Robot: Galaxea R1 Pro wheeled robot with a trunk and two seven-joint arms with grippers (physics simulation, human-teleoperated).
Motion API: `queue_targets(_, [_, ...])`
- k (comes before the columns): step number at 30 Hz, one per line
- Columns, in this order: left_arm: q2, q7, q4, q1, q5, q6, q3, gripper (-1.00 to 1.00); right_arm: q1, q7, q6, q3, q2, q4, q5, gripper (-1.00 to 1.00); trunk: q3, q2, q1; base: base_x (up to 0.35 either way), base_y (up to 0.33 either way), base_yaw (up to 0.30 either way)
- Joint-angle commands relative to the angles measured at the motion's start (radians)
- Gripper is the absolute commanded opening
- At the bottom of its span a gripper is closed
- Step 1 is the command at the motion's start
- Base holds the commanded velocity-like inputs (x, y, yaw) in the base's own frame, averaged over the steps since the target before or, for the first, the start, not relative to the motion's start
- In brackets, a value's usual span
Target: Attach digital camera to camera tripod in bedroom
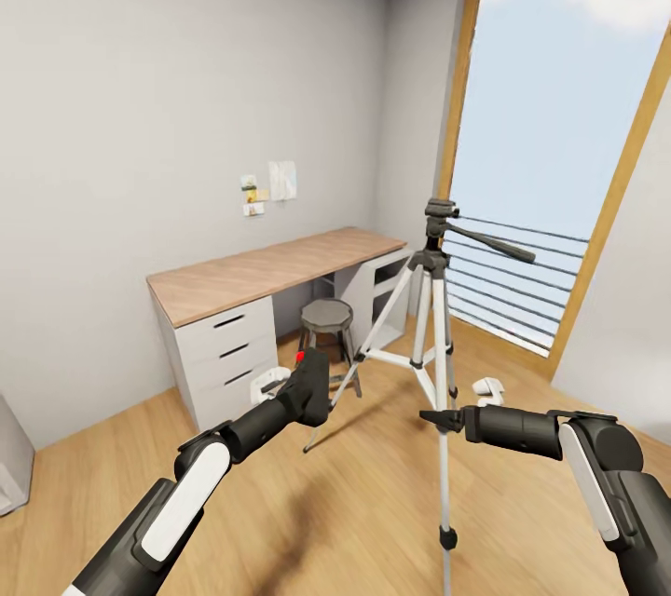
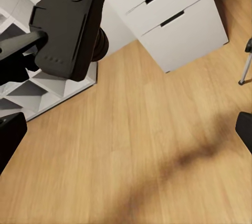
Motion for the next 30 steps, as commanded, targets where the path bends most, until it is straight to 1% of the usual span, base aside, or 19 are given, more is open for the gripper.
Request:
queue_targets(1, [0.001, 0.010, -0.002, -0.001, 0.008, 0.001, -0.002, -1.00, -0.001, 0.004, 0.004, -0.001, 0.000, 0.000, 0.002, 1.00, 0.002, 0.007, -0.004, 0.000, 0.000, 0.000])
queue_targets(30, [0.001, 0.010, -0.001, -0.001, 0.008, 0.001, -0.002, -1.00, -0.001, 0.004, 0.004, 0.006, -0.002, 0.000, 0.002, 1.00, 0.093, 0.210, -0.115, 0.000, 0.000, 0.000])
